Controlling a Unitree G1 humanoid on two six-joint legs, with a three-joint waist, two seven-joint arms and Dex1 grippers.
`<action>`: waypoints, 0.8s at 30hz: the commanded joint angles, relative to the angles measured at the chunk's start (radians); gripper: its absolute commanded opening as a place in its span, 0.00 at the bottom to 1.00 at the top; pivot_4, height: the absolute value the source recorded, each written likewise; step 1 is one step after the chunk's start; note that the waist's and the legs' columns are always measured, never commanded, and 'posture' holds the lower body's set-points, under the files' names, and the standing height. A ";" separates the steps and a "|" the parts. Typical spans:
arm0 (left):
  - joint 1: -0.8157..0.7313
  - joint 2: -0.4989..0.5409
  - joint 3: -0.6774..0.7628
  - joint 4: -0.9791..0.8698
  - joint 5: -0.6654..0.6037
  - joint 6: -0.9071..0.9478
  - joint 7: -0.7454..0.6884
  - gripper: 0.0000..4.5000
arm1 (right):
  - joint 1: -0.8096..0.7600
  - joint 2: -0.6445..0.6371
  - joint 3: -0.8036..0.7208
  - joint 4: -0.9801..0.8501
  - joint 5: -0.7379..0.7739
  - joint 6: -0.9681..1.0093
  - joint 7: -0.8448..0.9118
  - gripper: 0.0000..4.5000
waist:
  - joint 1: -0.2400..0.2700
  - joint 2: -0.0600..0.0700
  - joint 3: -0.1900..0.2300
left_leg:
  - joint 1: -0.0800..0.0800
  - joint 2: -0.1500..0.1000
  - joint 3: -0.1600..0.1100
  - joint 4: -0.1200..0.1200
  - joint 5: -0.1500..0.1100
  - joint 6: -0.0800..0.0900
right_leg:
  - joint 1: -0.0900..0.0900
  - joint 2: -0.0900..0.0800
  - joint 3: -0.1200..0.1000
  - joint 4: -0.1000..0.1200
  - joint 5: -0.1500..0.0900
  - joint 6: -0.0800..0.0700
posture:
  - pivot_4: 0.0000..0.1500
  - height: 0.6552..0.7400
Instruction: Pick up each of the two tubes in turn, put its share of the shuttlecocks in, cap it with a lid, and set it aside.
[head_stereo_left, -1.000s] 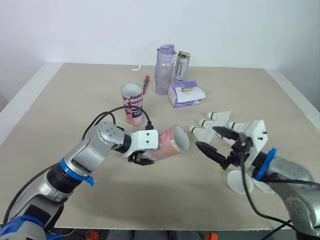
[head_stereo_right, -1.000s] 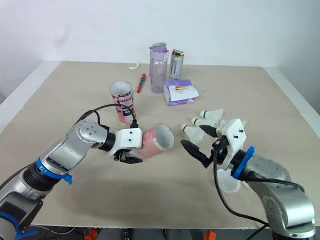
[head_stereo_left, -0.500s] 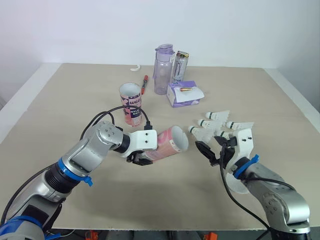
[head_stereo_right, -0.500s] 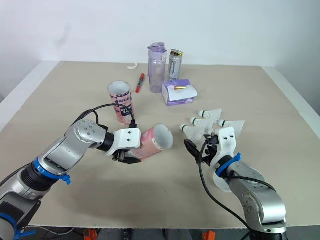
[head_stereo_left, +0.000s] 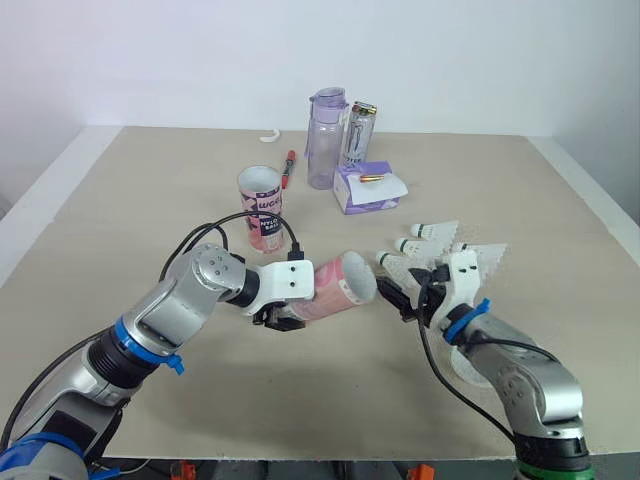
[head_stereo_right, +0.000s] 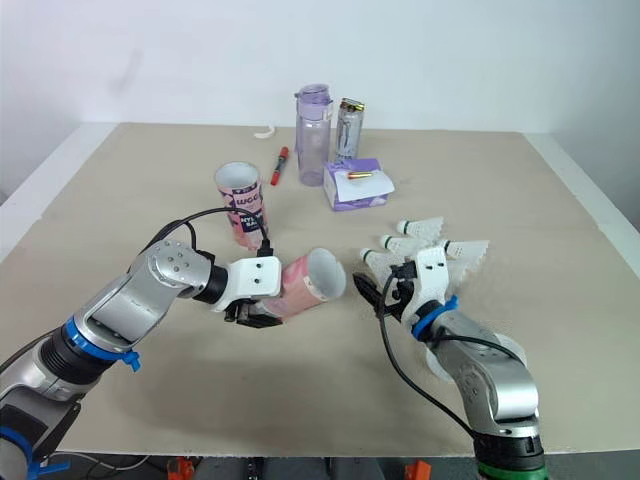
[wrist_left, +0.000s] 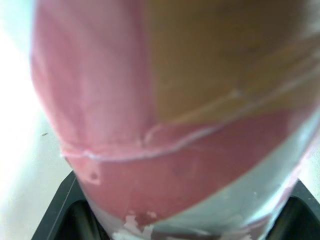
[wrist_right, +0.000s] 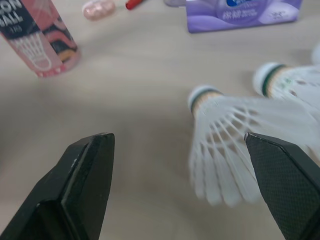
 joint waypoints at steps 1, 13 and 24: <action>0.019 0.015 -0.016 0.005 0.013 0.017 0.011 0.62 | -0.029 0.011 0.001 0.013 -0.010 -0.002 -0.010 0.99 | -0.002 0.000 0.000 | 0.000 0.000 0.000 0.000 0.000 0.000 | 0.000 0.000 0.000 0.000 0.000 0.000 | 1.00 1.00; 0.028 0.018 -0.022 0.004 0.020 0.013 0.024 0.62 | -0.111 0.047 0.001 0.112 -0.036 0.006 -0.034 0.18 | -0.003 0.000 0.000 | 0.000 0.000 0.000 0.000 0.000 0.000 | 0.000 0.000 0.000 0.000 0.000 0.000 | 1.00 1.00; 0.029 0.012 -0.025 0.008 0.020 0.013 0.035 0.62 | -0.127 0.067 0.015 0.074 -0.045 0.019 -0.032 0.01 | -0.003 0.000 0.000 | 0.000 0.000 0.000 0.000 0.000 0.000 | 0.000 0.000 0.001 0.000 0.001 0.000 | 1.00 1.00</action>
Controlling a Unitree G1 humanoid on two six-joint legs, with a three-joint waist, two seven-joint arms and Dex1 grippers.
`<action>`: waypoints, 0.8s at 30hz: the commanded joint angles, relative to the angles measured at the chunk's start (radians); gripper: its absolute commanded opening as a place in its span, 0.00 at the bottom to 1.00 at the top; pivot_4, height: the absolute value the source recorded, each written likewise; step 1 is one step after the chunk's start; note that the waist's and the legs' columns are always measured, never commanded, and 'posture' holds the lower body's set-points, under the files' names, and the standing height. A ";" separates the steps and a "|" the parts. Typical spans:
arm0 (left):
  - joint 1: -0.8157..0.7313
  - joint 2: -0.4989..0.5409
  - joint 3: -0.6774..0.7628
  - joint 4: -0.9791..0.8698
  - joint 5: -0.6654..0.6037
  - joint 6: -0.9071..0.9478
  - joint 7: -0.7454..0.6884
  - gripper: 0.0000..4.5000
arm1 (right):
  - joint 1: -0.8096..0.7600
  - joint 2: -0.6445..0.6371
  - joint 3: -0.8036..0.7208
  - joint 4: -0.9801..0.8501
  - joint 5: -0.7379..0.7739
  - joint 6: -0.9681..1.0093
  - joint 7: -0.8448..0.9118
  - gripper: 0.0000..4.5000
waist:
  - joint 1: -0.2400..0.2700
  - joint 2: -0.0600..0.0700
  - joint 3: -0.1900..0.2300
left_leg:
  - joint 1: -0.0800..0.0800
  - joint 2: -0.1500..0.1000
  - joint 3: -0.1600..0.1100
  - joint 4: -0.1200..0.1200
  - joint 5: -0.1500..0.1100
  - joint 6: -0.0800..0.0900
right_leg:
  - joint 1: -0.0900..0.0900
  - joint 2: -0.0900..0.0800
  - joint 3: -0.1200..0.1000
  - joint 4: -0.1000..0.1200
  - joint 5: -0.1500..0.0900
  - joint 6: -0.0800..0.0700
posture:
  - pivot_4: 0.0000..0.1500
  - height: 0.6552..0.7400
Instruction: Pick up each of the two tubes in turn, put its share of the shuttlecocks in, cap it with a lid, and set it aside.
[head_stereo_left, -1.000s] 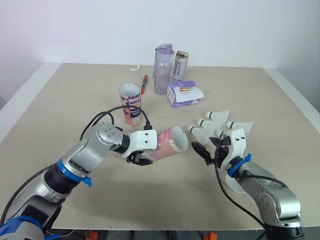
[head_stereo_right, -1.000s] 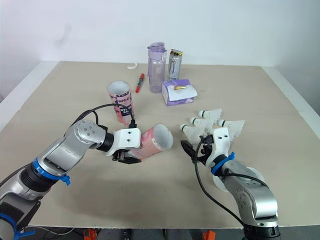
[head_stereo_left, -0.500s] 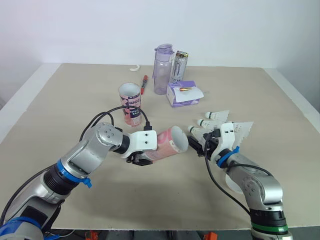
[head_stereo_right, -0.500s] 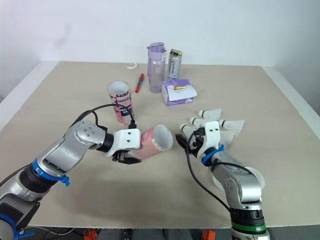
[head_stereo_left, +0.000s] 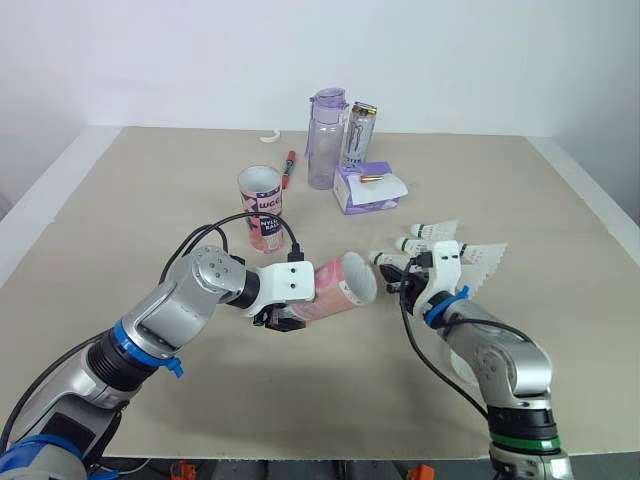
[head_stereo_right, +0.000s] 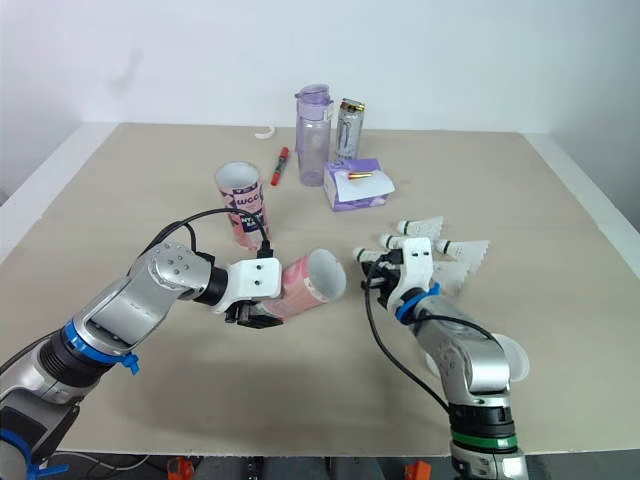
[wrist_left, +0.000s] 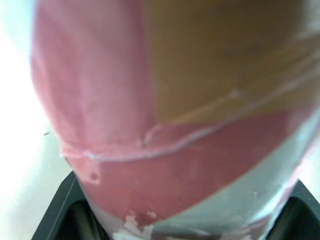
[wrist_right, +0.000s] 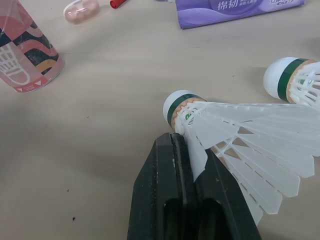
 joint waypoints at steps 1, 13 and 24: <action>0.018 0.009 -0.022 0.021 0.019 0.011 0.014 0.62 | -0.024 -0.016 0.009 -0.070 0.000 -0.002 0.011 0.01 | 0.000 0.000 0.000 | 0.000 0.000 0.000 0.000 0.000 0.000 | 0.000 0.000 0.000 0.000 0.000 0.000 | 1.00 1.00; 0.017 0.012 -0.019 0.043 0.014 -0.006 0.008 0.62 | -0.033 -0.539 -0.161 -0.263 -0.023 -0.349 0.510 0.01 | 0.001 0.001 0.000 | 0.000 -0.001 0.000 0.000 0.000 0.000 | 0.001 0.000 0.002 -0.002 -0.001 0.001 | 1.00 1.00; -0.012 -0.006 -0.025 0.088 0.015 -0.028 -0.005 0.62 | -0.019 -0.704 -0.072 -0.308 -0.105 -0.743 0.835 0.01 | 0.001 0.003 0.000 | 0.002 -0.001 0.000 0.001 0.000 0.000 | 0.002 0.002 0.004 -0.001 0.000 0.000 | 1.00 1.00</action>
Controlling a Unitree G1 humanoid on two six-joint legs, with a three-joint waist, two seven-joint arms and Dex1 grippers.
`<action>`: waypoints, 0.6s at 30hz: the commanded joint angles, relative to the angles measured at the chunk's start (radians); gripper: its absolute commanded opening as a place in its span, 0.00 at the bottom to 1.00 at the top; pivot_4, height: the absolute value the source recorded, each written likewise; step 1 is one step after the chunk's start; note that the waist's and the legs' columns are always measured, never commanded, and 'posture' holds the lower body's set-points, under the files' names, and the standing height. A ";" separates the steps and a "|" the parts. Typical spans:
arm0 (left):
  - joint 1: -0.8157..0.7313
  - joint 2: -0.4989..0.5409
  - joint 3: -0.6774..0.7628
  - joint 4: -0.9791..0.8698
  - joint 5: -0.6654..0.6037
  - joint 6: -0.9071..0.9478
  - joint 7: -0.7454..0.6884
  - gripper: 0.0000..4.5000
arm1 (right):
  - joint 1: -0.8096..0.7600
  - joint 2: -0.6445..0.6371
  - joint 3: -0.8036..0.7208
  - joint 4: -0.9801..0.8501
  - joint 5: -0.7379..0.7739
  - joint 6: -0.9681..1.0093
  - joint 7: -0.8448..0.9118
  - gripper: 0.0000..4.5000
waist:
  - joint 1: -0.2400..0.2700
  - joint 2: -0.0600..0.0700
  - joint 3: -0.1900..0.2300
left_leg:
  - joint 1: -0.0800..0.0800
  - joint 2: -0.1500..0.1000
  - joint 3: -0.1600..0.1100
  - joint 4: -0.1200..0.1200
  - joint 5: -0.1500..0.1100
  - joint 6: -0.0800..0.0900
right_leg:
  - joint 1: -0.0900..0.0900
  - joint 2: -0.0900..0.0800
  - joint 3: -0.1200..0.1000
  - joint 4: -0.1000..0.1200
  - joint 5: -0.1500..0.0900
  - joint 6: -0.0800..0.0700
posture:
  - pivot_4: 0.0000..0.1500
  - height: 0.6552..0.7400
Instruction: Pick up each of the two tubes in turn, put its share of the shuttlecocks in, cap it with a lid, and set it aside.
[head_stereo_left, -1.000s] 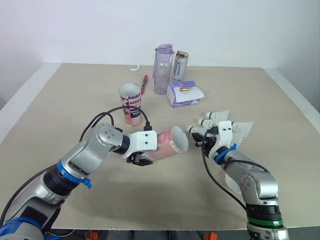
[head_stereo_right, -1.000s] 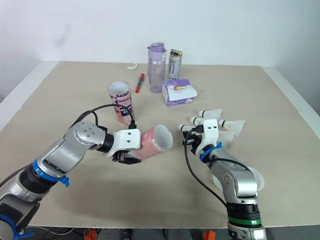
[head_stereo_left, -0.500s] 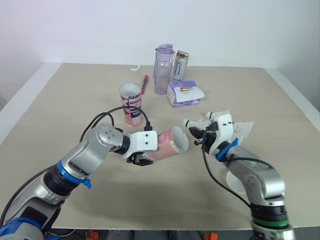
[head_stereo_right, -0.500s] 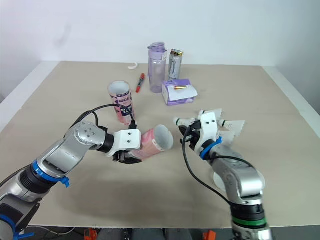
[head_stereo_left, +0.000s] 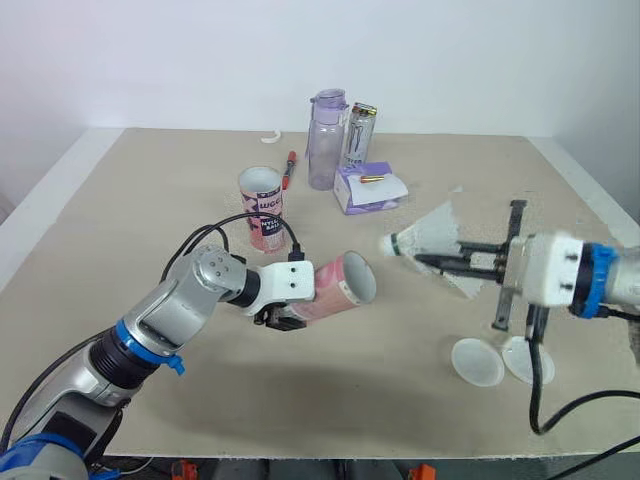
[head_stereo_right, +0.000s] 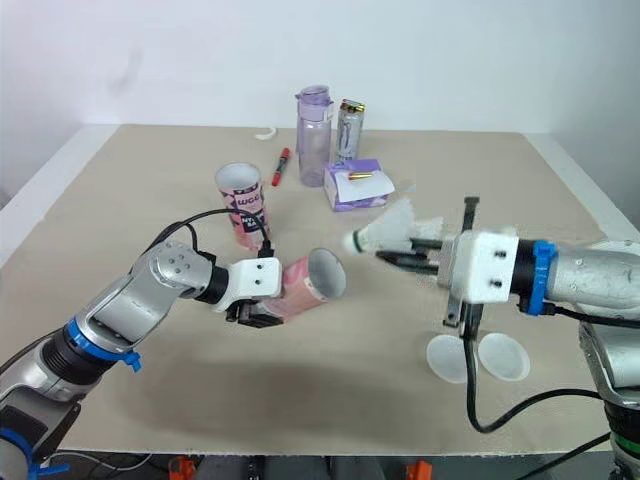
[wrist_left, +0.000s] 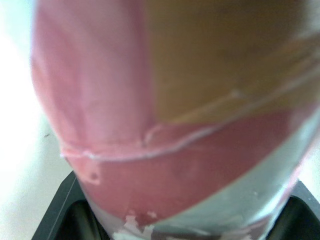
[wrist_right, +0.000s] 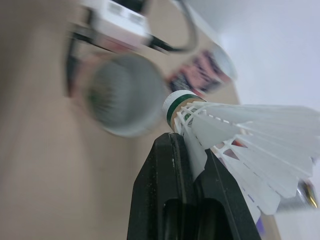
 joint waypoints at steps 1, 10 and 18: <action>-0.005 -0.003 -0.022 0.042 0.018 0.013 0.001 0.62 | -0.025 0.003 0.060 -0.052 -0.041 -0.030 -0.006 0.01 | 0.000 0.000 0.000 | 0.000 0.000 0.000 0.001 0.000 0.000 | 0.000 0.000 0.001 0.000 0.000 0.000 | 1.00 1.00; -0.006 0.000 -0.012 0.022 0.016 0.031 -0.002 0.62 | -0.120 0.034 0.204 -0.020 -0.154 -0.043 -0.029 0.01 | 0.001 0.000 0.000 | -0.001 0.000 0.001 0.001 0.000 0.000 | -0.001 0.000 0.001 0.000 0.000 0.000 | 1.00 1.00; 0.002 0.006 -0.011 0.000 0.013 0.054 0.000 0.62 | -0.166 0.024 0.238 -0.018 -0.147 -0.040 0.014 0.43 | 0.002 0.000 0.000 | -0.002 0.000 0.001 0.000 0.000 0.000 | -0.002 0.000 0.001 0.000 0.000 -0.001 | 1.00 1.00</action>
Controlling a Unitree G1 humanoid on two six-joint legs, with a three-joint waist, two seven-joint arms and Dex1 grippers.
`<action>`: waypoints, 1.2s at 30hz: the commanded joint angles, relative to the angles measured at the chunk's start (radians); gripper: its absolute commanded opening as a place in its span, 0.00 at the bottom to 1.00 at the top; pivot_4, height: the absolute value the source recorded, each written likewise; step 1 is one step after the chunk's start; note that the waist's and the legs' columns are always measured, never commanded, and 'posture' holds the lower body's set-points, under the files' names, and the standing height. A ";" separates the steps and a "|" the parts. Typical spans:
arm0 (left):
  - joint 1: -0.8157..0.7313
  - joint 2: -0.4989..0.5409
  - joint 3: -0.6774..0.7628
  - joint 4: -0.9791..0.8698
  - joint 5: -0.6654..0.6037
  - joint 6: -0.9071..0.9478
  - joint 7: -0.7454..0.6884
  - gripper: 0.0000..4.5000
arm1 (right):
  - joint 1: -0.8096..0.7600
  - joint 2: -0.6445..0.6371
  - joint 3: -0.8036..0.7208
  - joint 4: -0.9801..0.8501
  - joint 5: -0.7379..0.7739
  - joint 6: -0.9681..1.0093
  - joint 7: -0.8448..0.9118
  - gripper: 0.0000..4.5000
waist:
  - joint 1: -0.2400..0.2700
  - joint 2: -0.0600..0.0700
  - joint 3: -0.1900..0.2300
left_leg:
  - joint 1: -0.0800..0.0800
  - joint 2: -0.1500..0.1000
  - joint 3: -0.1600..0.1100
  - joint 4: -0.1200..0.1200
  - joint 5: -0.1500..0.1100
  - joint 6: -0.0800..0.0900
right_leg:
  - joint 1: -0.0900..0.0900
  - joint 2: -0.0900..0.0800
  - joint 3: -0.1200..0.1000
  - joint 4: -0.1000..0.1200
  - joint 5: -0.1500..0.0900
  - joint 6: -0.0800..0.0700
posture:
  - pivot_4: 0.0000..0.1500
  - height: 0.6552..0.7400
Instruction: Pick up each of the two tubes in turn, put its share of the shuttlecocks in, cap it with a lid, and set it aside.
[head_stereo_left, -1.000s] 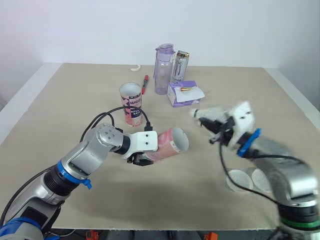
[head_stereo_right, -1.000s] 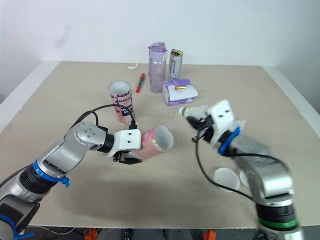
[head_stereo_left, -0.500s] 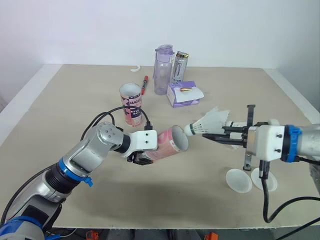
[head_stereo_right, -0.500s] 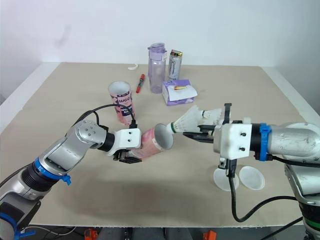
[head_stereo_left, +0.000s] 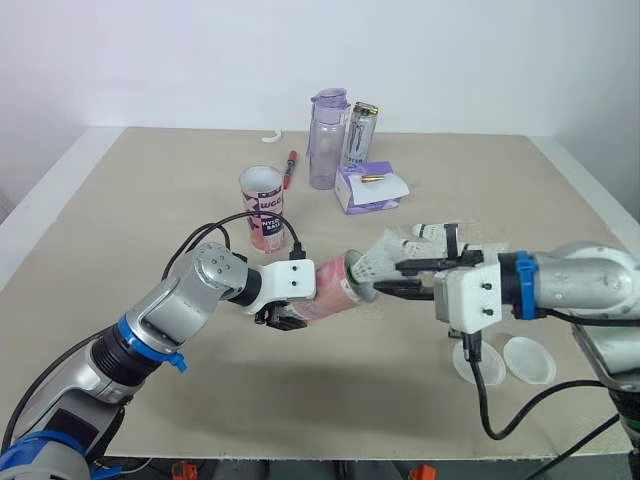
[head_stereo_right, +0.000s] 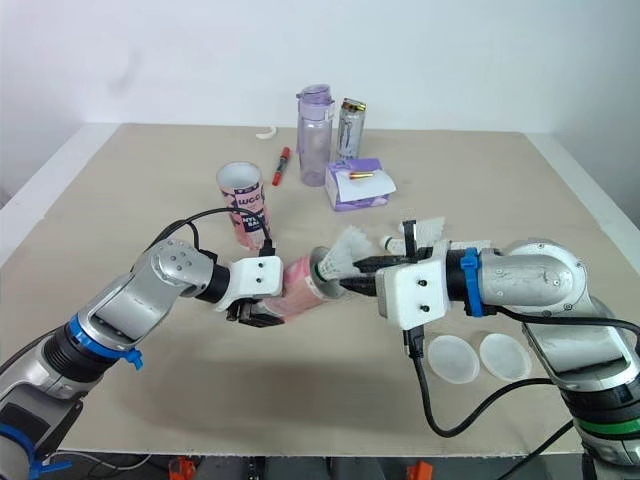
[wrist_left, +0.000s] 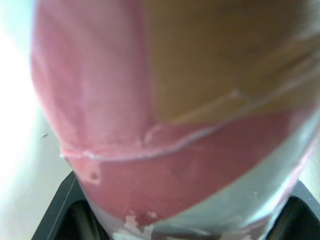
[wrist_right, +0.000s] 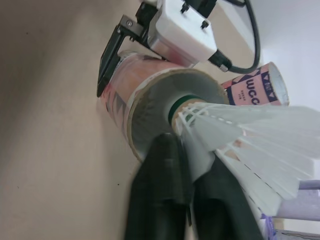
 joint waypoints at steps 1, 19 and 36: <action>0.015 0.013 -0.010 0.011 0.014 0.022 0.014 0.62 | -0.016 -0.010 -0.028 -0.027 0.043 0.013 0.019 0.51 | 0.000 0.000 0.000 | 0.000 0.000 0.000 0.000 0.000 0.000 | 0.000 0.000 0.000 0.000 0.000 0.000 | 1.00 1.00; 0.006 0.000 -0.027 0.029 0.017 0.006 0.013 0.62 | 0.403 0.213 -0.562 0.137 0.361 0.544 -0.452 1.00 | 0.009 -0.001 -0.001 | 0.001 0.000 -0.001 0.000 0.000 0.000 | 0.001 0.001 0.000 0.000 0.000 0.000 | 1.00 1.00; 0.024 0.009 -0.026 0.008 0.015 0.017 0.024 0.62 | 0.419 0.278 -0.472 0.355 0.343 0.505 -0.392 1.00 | 0.007 0.002 -0.001 | 0.001 0.000 -0.001 0.000 0.000 0.000 | 0.001 0.001 0.002 0.000 0.000 0.000 | 1.00 1.00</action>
